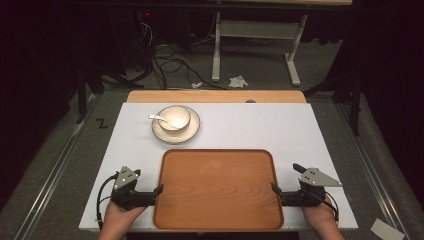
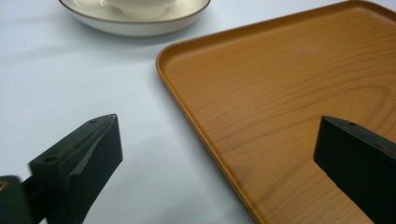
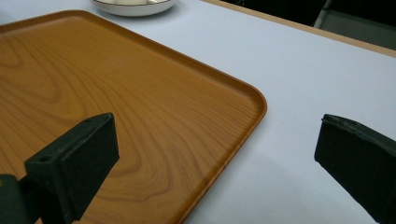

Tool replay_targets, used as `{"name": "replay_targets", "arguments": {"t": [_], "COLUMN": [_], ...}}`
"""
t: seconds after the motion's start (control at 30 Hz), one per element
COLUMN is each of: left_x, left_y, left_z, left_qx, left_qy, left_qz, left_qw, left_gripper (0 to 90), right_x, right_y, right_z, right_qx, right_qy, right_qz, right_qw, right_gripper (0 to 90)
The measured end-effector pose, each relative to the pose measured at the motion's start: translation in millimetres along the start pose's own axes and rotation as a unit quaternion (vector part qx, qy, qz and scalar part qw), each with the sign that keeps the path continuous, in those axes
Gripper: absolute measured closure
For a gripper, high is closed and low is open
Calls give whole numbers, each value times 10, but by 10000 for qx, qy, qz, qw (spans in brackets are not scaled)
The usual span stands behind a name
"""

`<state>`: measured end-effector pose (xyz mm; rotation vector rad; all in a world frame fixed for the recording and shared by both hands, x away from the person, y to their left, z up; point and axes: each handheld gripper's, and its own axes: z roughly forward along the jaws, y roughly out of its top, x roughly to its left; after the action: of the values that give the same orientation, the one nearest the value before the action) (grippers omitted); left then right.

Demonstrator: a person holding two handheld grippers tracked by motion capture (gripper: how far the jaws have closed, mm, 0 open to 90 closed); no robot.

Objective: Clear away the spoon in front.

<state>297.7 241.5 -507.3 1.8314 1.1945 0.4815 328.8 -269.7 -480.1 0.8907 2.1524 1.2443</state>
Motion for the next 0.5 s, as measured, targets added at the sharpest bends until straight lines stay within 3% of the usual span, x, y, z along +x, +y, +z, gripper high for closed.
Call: {"name": "replay_targets", "arguments": {"t": [0.07, 0.13, 0.3, 0.5], "left_x": [2, 6, 25, 18], "left_y": [1, 5, 20, 57], "left_z": [-13, -22, 4, -20], "left_qx": [-42, -52, 23, -123], "left_qy": [22, 33, -84, -16], "left_qz": [5, -3, 57, 80], "left_qw": [10000, 10000, 9999, 9999], "left_gripper": [25, 28, 27, 34], "right_x": [-3, -2, -8, -21], "right_y": [-2, -4, -2, -14], "right_z": [11, 31, 19, 11], "right_qx": [35, 101, 71, 130], "right_qy": [-5, -48, -97, -128], "right_qz": [-40, 101, 104, 169], "right_qw": [10000, 9999, 9999, 9997], "right_gripper": [8, 8, 8, 8]}}
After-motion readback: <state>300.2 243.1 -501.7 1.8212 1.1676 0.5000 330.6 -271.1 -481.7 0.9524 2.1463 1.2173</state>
